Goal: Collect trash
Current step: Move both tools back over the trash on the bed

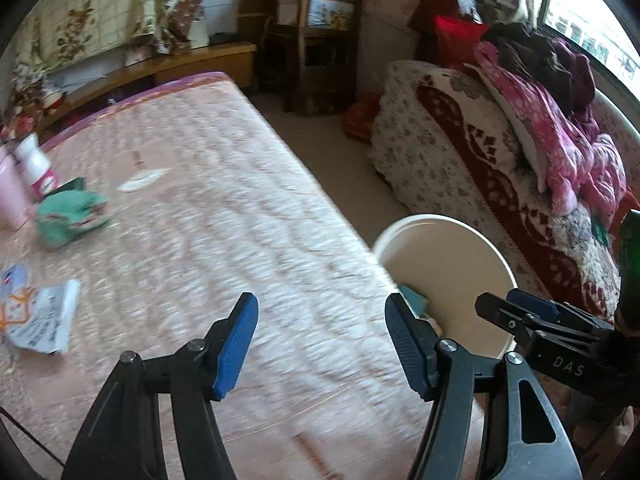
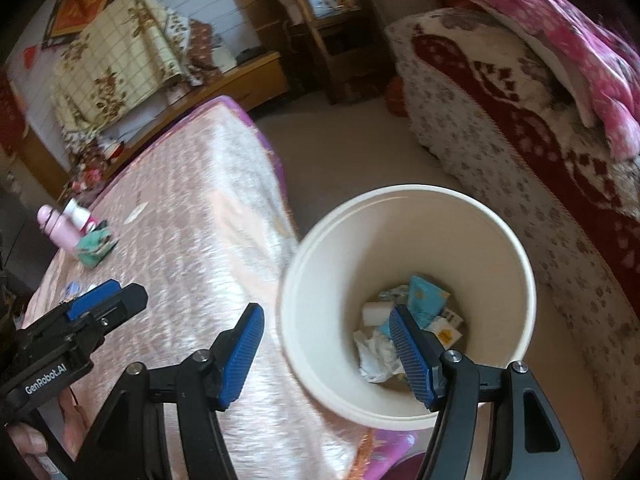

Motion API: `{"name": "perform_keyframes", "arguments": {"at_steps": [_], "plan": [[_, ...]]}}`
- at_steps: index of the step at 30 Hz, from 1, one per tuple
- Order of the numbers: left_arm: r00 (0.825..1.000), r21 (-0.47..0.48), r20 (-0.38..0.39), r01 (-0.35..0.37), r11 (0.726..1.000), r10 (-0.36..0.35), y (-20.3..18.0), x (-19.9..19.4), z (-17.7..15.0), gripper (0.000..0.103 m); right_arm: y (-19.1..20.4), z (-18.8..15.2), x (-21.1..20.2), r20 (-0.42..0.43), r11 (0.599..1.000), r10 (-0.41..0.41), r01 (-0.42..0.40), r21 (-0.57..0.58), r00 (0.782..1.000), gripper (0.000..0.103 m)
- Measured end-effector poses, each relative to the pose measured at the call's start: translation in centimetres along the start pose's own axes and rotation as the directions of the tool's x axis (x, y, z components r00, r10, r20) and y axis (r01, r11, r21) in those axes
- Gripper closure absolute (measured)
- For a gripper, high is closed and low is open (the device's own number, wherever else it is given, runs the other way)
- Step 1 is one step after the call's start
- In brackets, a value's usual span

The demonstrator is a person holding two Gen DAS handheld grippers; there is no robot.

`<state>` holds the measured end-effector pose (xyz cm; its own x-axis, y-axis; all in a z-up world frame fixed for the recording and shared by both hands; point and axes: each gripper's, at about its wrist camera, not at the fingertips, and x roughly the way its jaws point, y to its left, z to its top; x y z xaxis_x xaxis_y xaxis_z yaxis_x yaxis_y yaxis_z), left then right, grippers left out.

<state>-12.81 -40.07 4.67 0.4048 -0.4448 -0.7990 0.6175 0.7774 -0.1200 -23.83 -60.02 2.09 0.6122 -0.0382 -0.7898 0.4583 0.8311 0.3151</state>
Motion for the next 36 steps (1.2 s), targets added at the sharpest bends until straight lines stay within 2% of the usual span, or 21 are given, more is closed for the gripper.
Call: {"name": "perform_keyframes", "arguments": {"at_steps": [7,13,19,24,26,29,31,32,34,36], "plan": [[0.997,-0.073,0.011,-0.08,0.994,0.081,6.0,-3.1,-1.8,0.036,4.8,-0.5,0.5,-0.021,0.995,0.06,-0.061,-0.078,0.998,0.034],[0.987,-0.162,0.005,-0.159,0.974,0.162,12.7,-5.9,-3.7,0.036,9.8,-1.3,1.4,-0.057,0.981,0.109,-0.117,-0.157,0.992,0.034],[0.961,-0.272,-0.003,-0.268,0.924,0.278,20.1,-8.5,-5.1,0.036,14.6,-2.5,2.4,-0.098,0.957,0.151,-0.17,-0.236,0.984,0.034],[0.929,-0.377,-0.019,-0.349,0.858,0.369,26.2,-9.8,-5.4,0.036,17.5,-3.4,2.9,-0.125,0.939,0.169,-0.199,-0.282,0.978,0.034],[0.922,-0.405,-0.045,-0.368,0.837,0.384,28.2,-9.4,-5.3,0.036,18.3,-3.7,3.0,-0.132,0.934,0.172,-0.205,-0.292,0.976,0.034],[0.917,-0.417,-0.082,-0.388,0.822,0.391,29.5,-8.2,-5.3,0.036,19.0,-3.9,3.3,-0.142,0.93,0.171,-0.208,-0.304,0.975,0.034],[0.916,-0.416,-0.104,-0.394,0.82,0.388,29.9,-7.4,-5.3,0.037,19.4,-4.0,3.4,-0.145,0.928,0.171,-0.209,-0.308,0.975,0.034],[0.922,-0.412,-0.106,-0.381,0.828,0.371,29.6,-6.9,-5.4,0.037,19.5,-4.0,3.5,-0.146,0.928,0.17,-0.208,-0.309,0.975,0.034],[0.933,-0.392,-0.101,-0.357,0.848,0.346,28.5,-6.4,-5.3,0.037,19.7,-3.9,3.5,-0.146,0.927,0.164,-0.203,-0.314,0.975,0.034],[0.949,-0.352,-0.085,-0.313,0.882,0.303,26.5,-5.9,-5.3,0.037,19.5,-3.7,3.5,-0.144,0.929,0.159,-0.198,-0.312,0.977,0.034]]}}
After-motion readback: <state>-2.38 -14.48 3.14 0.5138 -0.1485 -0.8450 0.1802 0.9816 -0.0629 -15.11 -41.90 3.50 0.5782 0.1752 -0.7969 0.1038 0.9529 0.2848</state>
